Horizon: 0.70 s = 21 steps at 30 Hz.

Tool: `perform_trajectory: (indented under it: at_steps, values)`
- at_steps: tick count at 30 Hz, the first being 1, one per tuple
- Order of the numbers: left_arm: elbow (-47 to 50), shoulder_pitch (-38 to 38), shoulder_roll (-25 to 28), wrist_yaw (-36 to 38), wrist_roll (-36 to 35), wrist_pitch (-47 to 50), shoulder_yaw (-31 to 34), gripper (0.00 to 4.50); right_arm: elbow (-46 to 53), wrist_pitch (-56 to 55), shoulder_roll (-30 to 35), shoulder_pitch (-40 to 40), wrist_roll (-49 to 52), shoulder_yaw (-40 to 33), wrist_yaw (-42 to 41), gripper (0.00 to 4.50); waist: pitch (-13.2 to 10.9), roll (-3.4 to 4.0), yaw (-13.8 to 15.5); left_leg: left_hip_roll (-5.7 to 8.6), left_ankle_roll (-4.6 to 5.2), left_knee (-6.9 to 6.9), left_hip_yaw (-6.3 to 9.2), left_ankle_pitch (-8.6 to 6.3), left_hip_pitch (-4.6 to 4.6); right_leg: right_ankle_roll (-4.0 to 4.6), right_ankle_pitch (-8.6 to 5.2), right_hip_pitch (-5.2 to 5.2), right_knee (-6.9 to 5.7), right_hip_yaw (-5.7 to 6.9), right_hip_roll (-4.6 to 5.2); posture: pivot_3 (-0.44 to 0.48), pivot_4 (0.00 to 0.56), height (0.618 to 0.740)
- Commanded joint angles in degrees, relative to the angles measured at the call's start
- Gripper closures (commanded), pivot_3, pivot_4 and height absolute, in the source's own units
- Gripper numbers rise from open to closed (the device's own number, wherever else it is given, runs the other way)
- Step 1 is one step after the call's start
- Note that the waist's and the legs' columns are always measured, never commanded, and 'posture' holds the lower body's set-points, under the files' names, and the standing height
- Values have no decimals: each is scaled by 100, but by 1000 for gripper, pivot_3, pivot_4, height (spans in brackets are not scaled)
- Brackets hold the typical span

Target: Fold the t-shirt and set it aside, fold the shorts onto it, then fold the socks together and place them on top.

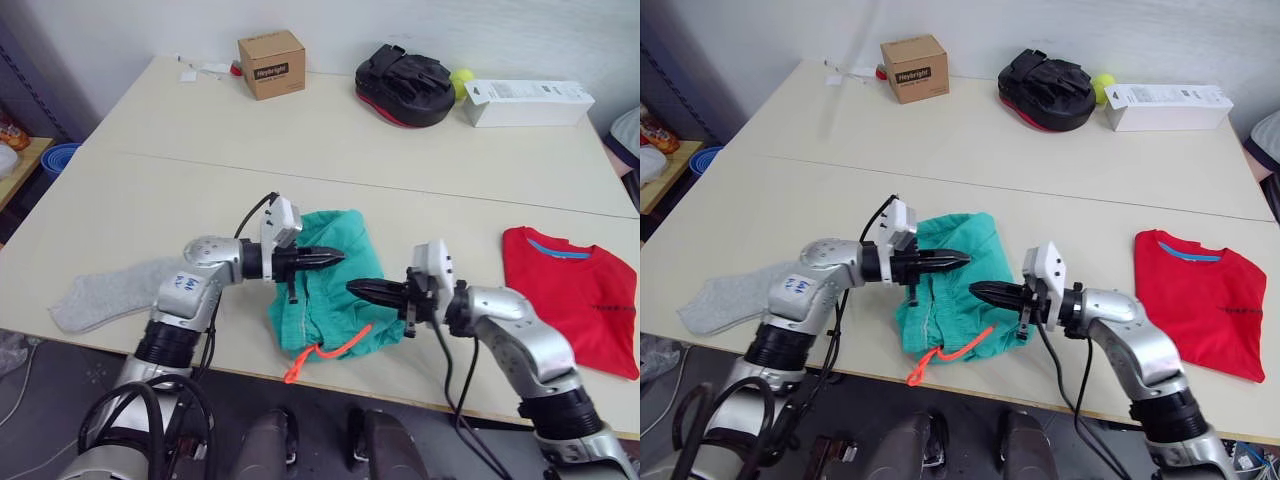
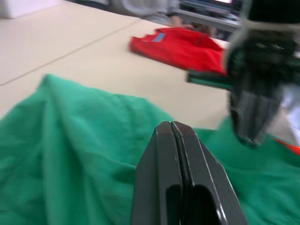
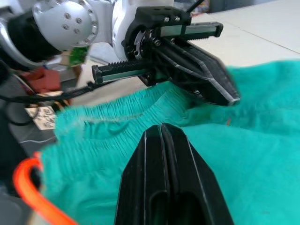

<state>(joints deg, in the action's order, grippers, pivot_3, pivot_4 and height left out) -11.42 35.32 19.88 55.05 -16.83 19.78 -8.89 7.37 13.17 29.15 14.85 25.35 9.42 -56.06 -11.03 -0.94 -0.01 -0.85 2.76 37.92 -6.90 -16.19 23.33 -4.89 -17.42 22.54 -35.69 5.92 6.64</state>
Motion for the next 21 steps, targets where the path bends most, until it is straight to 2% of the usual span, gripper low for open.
perform_trajectory:
  at_steps: [1, 4, 8, 11, 12, 17, 19, 21]
  values:
    - [-476, -73, -141, -133, 468, -658, -276, 4500, -514, -970, -58, -82, -571, 181, -236, 4475, 0, 0, -4, 1, 2, 0, -3, 0, 0, -1, 1, 2, -3, -1, 0, 0, 150, 740]
    - [-1066, -81, -345, -535, 754, -1052, -256, 4500, -886, -1476, -27, -195, -922, 307, -365, 4475, 0, 0, -4, 1, 3, 2, -4, 0, -4, -1, 1, 0, -6, -2, 0, 0, 150, 740]
    - [-1694, 34, -399, -1331, 1187, -1461, -101, 4500, -920, -1694, 151, -443, -1066, 312, -573, 4475, 3, 1, -2, -2, 2, 2, 0, 0, -11, -1, 1, -5, -12, -3, 3, 0, 150, 740]
    - [-1795, 105, -339, -1559, 1118, -1566, 159, 4500, -682, -1558, 375, -703, -835, 153, -767, 4475, 5, -1, -2, -2, -2, 2, 4, -2, -22, -1, 1, -13, -15, -4, 7, 0, 150, 740]
    - [-1780, 103, -328, -1537, 1069, -1600, 210, 4500, -621, -1510, 422, -752, -769, 115, -799, 4475, 5, -1, -10, -3, -23, 2, 7, -14, -22, -1, 1, -13, -15, -3, 8, 0, 150, 740]
    - [-1007, -294, 57, -518, 505, -2119, 468, 4500, -21, -659, 630, -913, 73, -530, -686, 4475, 4, 0, -24, -8, -30, -1, 7, -13, -18, 0, 0, -4, -14, 2, 8, 0, 150, 740]
    - [-593, -463, 230, -125, 187, -2144, 615, 4500, 278, 236, 755, -871, 769, -853, -584, 4475, 2, 2, -22, -8, -31, -1, 7, -13, -15, 1, 0, 0, -13, 2, 9, 0, 150, 740]
    - [-147, -622, 418, 224, -116, -2012, 714, 4500, 516, 1425, 941, -790, 1608, -1166, -372, 4135, 1, 4, -15, -8, -35, -1, 12, -16, -12, 2, 0, -1, -11, 2, 14, 0, 150, 740]
